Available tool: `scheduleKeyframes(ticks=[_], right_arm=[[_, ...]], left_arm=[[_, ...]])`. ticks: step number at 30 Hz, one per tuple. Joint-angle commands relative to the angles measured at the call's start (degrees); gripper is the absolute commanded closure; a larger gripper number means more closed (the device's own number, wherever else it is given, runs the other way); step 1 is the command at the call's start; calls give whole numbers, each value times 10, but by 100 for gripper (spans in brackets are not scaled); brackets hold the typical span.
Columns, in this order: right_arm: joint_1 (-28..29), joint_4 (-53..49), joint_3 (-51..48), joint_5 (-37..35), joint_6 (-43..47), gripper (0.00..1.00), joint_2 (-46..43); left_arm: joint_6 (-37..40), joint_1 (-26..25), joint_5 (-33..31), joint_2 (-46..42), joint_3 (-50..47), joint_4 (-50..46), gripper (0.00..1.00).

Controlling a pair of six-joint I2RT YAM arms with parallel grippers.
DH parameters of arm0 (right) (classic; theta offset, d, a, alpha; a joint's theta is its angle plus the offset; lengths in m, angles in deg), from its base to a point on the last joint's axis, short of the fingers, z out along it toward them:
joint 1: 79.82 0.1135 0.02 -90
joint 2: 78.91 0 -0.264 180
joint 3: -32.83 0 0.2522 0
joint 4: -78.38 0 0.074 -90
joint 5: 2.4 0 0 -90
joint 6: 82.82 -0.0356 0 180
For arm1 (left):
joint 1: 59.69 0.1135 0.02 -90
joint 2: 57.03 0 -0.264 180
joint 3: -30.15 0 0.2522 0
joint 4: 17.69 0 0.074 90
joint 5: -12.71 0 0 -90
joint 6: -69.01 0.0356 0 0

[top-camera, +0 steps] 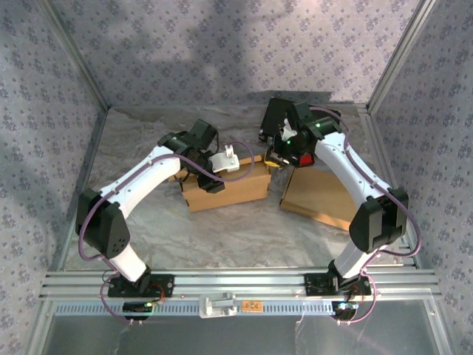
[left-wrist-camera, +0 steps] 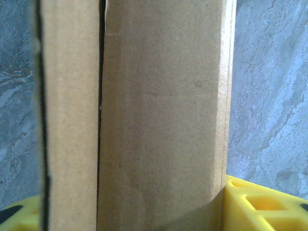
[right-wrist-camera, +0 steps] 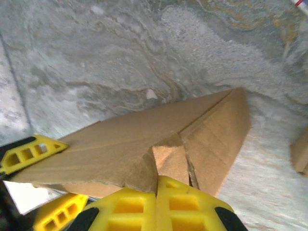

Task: Fold the paper box

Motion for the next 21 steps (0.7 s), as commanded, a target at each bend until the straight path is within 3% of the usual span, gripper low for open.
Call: scheduleKeyframes(ticks=[1, 4, 11, 21], right_arm=[[17, -76, 38, -84, 78, 83, -3], [25, -73, 31, -132, 113, 68, -18], [33, -47, 38, -168, 200, 57, -17], [66, -43, 64, -165, 215, 59, 15]], left_arm=[[0, 1, 11, -4, 7, -6, 47], [0, 1, 14, -5, 7, -7, 47], [1, 1, 14, -3, 11, -9, 47], [-1, 1, 12, -3, 14, -11, 46]])
